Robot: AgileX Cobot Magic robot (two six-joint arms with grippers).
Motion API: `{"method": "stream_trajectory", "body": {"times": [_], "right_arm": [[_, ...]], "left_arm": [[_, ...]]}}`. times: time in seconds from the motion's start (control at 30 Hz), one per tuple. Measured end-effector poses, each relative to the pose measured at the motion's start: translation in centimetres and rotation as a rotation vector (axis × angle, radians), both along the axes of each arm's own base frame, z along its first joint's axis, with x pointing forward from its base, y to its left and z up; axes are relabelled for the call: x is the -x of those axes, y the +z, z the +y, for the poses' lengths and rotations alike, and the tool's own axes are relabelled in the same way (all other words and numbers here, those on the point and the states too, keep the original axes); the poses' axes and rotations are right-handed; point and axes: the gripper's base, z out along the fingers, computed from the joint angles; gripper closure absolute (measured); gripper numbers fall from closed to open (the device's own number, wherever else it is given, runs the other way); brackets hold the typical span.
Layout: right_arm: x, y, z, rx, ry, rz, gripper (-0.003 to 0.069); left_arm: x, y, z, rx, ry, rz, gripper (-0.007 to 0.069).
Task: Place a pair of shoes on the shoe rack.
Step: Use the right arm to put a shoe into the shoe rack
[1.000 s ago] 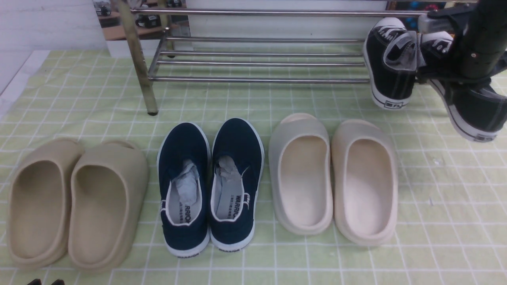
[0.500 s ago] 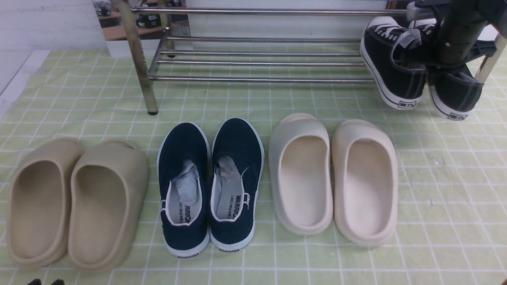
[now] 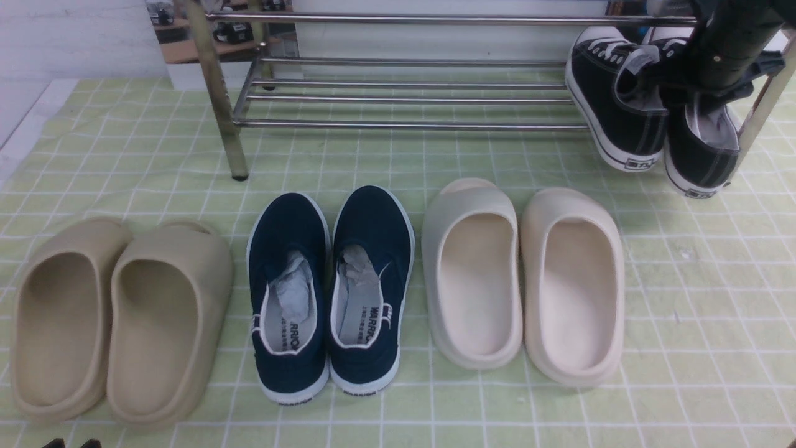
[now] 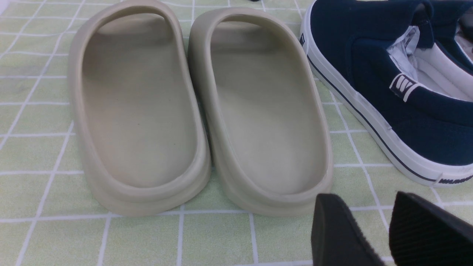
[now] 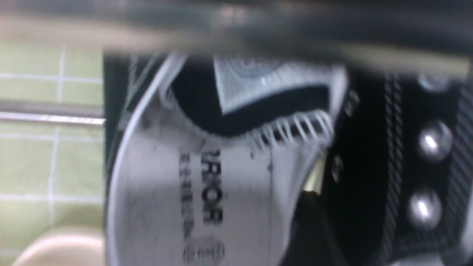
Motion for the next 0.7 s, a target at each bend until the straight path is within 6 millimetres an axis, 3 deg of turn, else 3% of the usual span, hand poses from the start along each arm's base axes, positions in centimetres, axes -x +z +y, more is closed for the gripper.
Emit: {"method": "stream_trajectory", "body": {"times": [0.2, 0.37, 0.47, 0.6, 0.7], "right_arm": [[2.3, 2.8, 0.1, 0.006, 0.042, -0.017, 0.0177], [3.2, 2.3, 0.1, 0.003, 0.052, 0.027, 0.0222], [3.9, 3.1, 0.3, -0.022, 0.055, 0.033, 0.0226], [6.3, 5.5, 0.4, -0.038, 0.057, 0.019, 0.0227], [8.4, 6.2, -0.3, 0.005, 0.040, 0.029, 0.0233]], "left_arm": [[0.0, 0.0, 0.0, 0.000, 0.000, 0.000, 0.0386], [0.0, 0.0, 0.0, 0.000, 0.000, 0.000, 0.0386], [0.0, 0.0, 0.0, 0.000, 0.000, 0.000, 0.0386], [0.0, 0.0, 0.0, 0.000, 0.000, 0.000, 0.0386], [0.0, 0.0, 0.0, 0.000, 0.000, 0.000, 0.0386]]}}
